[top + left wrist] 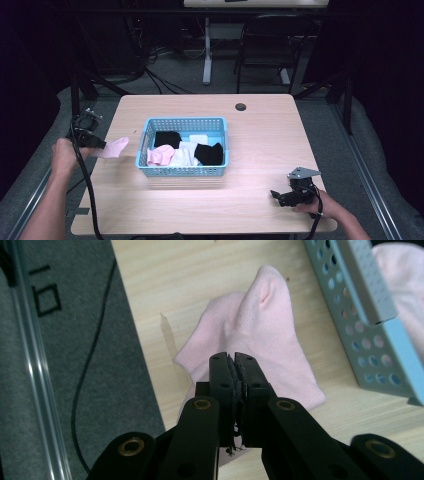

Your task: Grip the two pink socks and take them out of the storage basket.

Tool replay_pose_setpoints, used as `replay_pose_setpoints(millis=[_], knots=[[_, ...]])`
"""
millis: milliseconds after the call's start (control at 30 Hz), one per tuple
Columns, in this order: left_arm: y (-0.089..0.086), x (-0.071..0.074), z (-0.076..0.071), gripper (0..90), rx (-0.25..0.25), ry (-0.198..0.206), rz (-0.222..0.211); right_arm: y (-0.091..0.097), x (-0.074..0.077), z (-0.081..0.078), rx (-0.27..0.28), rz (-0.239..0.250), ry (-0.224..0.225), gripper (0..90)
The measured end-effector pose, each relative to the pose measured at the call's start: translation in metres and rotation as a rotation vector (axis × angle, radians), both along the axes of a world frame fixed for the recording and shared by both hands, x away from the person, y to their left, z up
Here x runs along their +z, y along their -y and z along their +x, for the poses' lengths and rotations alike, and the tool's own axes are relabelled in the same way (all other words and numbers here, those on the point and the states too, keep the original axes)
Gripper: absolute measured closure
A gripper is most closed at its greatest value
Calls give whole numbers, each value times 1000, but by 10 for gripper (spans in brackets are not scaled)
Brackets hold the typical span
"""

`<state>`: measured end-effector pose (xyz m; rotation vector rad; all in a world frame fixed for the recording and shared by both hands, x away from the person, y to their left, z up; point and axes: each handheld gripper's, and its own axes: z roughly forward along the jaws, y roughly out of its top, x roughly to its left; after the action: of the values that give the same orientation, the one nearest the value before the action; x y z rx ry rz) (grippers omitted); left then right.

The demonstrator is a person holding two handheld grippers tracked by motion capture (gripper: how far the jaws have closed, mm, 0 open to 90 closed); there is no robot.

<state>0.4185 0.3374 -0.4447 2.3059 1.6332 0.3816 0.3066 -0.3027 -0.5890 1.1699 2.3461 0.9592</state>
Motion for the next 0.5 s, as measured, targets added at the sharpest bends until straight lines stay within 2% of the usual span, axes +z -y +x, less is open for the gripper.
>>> replay_pose_setpoints(millis=[267, 367, 500], knots=[[2, -38, 6, 874, 8, -98, 5, 0, 0, 0, 0, -1, -1, 0], [4, -50, 7, 873, 11, -115, -7, 0, 0, 0, 0, -1, 0, 0], [7, -64, 6, 863, -4, -158, -41, 0, 0, 0, 0, 0, -1, 0]])
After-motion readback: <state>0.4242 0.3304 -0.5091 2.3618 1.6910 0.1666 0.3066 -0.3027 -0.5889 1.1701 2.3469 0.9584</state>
